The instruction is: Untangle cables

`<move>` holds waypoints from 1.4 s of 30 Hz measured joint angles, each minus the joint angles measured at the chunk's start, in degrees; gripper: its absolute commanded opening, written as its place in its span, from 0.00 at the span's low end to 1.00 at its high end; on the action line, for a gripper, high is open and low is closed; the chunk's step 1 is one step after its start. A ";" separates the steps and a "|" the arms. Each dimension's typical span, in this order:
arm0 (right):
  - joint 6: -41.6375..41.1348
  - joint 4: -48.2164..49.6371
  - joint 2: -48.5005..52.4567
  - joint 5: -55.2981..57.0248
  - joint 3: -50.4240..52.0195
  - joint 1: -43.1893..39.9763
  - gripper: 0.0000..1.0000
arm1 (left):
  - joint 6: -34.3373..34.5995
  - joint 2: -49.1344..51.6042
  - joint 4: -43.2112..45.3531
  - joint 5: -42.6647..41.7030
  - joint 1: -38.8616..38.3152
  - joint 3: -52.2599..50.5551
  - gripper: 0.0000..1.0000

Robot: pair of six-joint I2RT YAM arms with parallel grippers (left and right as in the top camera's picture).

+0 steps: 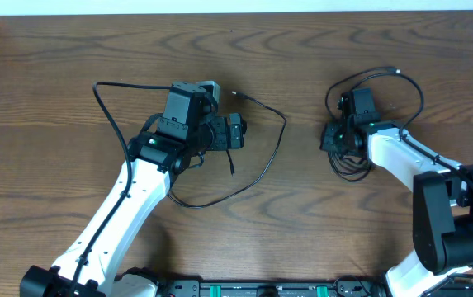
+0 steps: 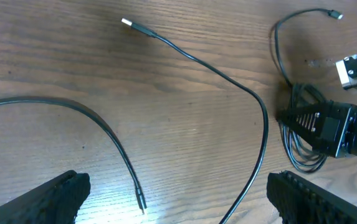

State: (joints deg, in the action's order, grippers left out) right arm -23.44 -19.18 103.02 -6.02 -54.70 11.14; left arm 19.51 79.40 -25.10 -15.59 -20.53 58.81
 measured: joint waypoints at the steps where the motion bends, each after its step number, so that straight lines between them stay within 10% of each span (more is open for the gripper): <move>1: 0.50 0.00 0.00 -0.22 -0.07 -0.02 0.01 | 0.00 0.00 0.02 0.00 0.00 0.00 0.98; 21: 13.53 -12.68 -34.47 -8.50 -13.25 -0.02 0.01 | 0.00 0.00 0.00 0.00 0.00 0.00 0.98; 42: 15.63 -9.88 -36.13 0.66 -16.83 -0.02 0.01 | 0.00 0.00 0.00 0.00 0.00 0.02 0.98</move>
State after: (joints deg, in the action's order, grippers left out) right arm -7.81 -29.06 66.89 -5.37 -71.53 11.11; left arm 19.51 79.40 -25.10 -15.59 -20.53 58.83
